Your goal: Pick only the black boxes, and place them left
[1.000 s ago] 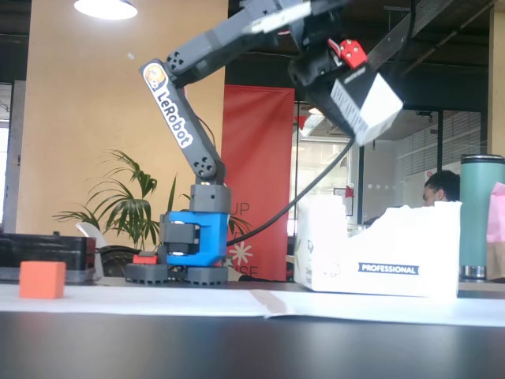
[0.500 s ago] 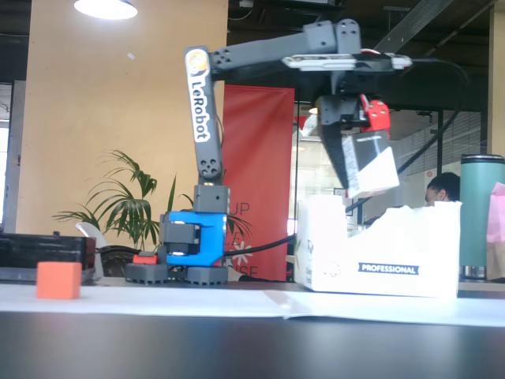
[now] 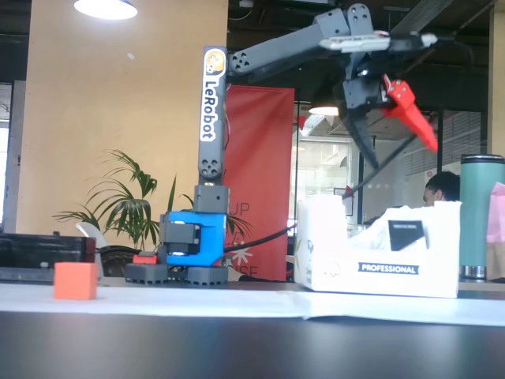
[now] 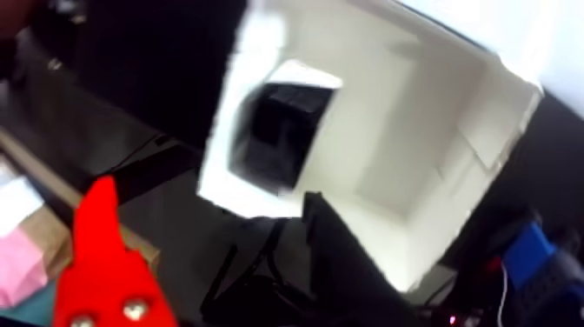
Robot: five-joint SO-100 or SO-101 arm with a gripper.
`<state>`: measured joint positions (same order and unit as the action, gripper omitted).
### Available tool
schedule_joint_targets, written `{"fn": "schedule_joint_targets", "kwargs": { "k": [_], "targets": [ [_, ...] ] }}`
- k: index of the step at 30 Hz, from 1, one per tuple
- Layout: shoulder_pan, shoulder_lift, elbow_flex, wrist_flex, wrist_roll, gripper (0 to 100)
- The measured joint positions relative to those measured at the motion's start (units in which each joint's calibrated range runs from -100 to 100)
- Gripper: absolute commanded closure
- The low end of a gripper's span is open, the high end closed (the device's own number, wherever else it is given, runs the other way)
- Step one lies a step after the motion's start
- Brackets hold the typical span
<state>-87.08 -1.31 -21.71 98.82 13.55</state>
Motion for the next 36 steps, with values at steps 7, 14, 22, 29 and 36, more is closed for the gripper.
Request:
{"fn": "schedule_joint_targets", "kwargs": {
  "k": [7, 14, 22, 29, 36],
  "targets": [
    [0.83, -0.90, -10.24, 0.00, 9.43, 59],
    [10.43, -8.61, -11.30, 0.08, 19.49, 59],
    [33.04, -17.47, -8.83, 0.08, 31.50, 59],
    [55.75, -20.43, -7.33, 0.08, 38.63, 59],
    [76.05, -20.75, -5.03, -6.25, 43.47, 59]
  ]
}}
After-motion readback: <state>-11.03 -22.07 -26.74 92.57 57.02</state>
